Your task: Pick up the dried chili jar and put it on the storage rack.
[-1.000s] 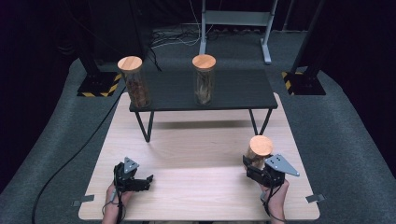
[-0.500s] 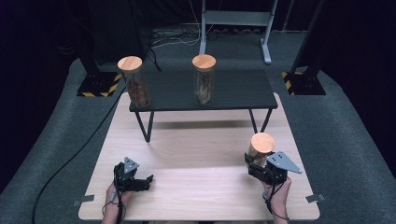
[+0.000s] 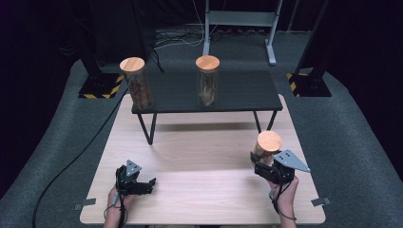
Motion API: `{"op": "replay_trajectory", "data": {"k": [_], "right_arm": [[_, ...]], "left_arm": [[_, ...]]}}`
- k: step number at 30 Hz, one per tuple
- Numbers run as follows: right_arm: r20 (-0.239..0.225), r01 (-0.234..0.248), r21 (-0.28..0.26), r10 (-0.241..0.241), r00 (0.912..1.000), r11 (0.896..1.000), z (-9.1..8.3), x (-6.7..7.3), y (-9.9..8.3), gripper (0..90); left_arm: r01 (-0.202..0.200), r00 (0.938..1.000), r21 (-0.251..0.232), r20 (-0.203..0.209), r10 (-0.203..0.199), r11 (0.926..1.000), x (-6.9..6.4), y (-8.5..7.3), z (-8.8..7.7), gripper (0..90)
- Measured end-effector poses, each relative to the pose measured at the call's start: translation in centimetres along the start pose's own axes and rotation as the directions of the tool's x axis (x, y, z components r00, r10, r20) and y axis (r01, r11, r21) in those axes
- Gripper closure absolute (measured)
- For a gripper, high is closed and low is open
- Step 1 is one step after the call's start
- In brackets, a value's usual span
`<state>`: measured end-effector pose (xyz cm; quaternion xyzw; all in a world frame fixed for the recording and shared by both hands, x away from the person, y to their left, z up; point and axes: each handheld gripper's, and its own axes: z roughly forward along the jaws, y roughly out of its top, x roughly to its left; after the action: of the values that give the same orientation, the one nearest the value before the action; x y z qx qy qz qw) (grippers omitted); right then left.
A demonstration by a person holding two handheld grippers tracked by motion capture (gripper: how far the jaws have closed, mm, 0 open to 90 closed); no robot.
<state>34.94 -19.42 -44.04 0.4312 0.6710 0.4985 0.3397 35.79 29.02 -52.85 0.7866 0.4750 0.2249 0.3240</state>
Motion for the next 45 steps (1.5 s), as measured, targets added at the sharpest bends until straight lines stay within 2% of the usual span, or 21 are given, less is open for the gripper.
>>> {"op": "replay_trajectory", "data": {"k": [13, 23, 45], "right_arm": [[-0.006, -0.009, 0.01, 0.009, 0.9999, 1.0, 0.5, -0.8, 0.5, 24.4], [-0.013, -0.005, -0.005, 0.005, 0.9999, 1.0, 0.8, -1.3, 1.3, 24.4], [-0.005, 0.001, -0.001, -0.001, 1.0, 1.0, 1.6, -1.9, 2.5, 24.4]], "left_arm": [[0.002, 1.0, 0.001, 0.0, -0.002, 1.0, 0.0, 0.0, 0.0, 1.1], [0.005, 1.0, 0.002, 0.0, -0.005, 1.0, 0.0, 0.0, 0.0, 1.0], [0.007, 1.0, 0.003, 0.003, -0.007, 1.0, 0.0, 0.0, 0.0, 1.0]]}}
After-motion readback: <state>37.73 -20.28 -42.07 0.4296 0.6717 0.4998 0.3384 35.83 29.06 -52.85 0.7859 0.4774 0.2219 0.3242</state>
